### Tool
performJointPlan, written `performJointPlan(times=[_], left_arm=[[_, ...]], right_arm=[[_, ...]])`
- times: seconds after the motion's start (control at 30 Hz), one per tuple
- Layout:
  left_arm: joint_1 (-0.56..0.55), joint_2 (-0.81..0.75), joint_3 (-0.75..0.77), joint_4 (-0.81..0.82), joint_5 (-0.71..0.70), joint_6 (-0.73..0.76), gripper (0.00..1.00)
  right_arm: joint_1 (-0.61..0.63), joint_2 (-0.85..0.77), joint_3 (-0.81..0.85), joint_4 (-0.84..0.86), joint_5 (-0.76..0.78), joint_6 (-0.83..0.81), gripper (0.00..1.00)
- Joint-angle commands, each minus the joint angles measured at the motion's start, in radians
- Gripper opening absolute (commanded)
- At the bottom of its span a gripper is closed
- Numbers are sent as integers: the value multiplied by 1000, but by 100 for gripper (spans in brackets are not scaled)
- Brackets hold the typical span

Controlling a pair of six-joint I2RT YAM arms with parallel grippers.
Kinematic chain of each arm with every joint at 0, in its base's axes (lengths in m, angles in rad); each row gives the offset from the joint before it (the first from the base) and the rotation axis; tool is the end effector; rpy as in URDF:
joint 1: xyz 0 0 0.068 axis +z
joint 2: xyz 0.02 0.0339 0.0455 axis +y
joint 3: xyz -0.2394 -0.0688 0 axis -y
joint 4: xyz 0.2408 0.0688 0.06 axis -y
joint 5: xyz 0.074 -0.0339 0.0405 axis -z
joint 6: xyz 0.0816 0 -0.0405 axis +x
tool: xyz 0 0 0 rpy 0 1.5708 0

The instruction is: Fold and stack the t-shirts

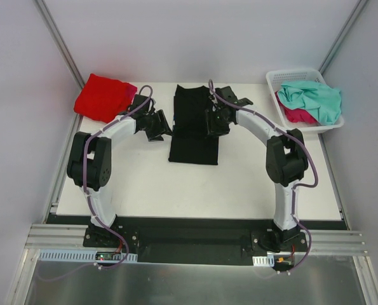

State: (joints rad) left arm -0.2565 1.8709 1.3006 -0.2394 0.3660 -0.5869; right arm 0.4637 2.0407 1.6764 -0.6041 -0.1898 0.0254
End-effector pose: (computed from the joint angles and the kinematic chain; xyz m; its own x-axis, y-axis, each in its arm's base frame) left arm 0.4080 -0.1372 0.1539 -0.8466 -0.3125 -0.4308 0.0082 0.8017 -0.5977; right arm 0.4064 0.2205 0.1702 -0.7503 -0.3473 -0.5625 -0.5160 0.8396 0.1698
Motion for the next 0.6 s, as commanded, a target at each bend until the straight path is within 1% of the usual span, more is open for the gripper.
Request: performJointPlan(times=[0.0, 0.17, 0.27, 0.37, 0.4, 0.57], left_arm=[[-12, -35, 45, 22, 22, -4, 54], [-10, -49, 37, 20, 19, 1, 54], [-10, -61, 29, 15, 17, 4, 54], [-12, -70, 22, 14, 21, 6, 54], [-12, -73, 20, 14, 22, 6, 54], [-12, -84, 5, 14, 27, -2, 54]], right_arm=[[3, 78, 144, -29, 19, 5, 45], [-2, 185, 262, -54, 3, 14, 44], [0, 210, 289, -72, -14, 21, 44], [6, 175, 252, -46, -22, 18, 43], [10, 129, 209, -22, -20, 13, 43], [33, 18, 131, -10, -11, -2, 43]])
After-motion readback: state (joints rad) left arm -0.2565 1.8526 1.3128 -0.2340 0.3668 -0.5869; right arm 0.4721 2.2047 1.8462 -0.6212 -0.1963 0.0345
